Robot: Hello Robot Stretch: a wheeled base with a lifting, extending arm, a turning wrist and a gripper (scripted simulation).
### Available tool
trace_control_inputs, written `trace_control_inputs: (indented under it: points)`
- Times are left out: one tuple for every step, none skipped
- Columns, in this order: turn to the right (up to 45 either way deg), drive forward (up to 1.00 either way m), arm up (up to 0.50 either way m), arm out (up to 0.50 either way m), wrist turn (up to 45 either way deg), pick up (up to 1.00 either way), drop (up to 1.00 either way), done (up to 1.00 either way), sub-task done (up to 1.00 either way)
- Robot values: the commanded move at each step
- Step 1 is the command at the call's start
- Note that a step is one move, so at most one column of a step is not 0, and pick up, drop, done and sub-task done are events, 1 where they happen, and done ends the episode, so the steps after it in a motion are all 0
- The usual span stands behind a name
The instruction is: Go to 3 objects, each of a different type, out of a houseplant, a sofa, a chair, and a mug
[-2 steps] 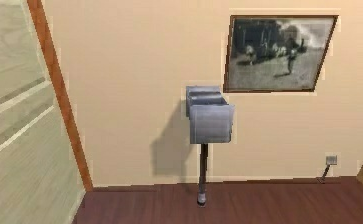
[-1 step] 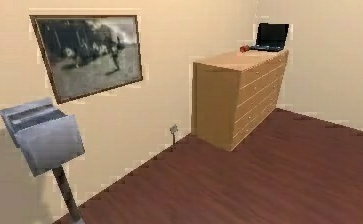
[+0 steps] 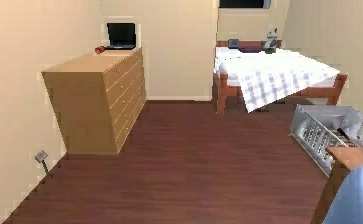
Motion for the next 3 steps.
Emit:
trace_control_inputs:
  points:
    - [0.0,0.8,0.0,0.0,0.0,0.0,0.0,0.0,0.0]
    - [45.0,0.0,0.0,0.0,0.0,0.0,0.0,0.0,0.0]
    - [9.0,0.0,0.0,0.0,0.0,0.0,0.0,0.0,0.0]
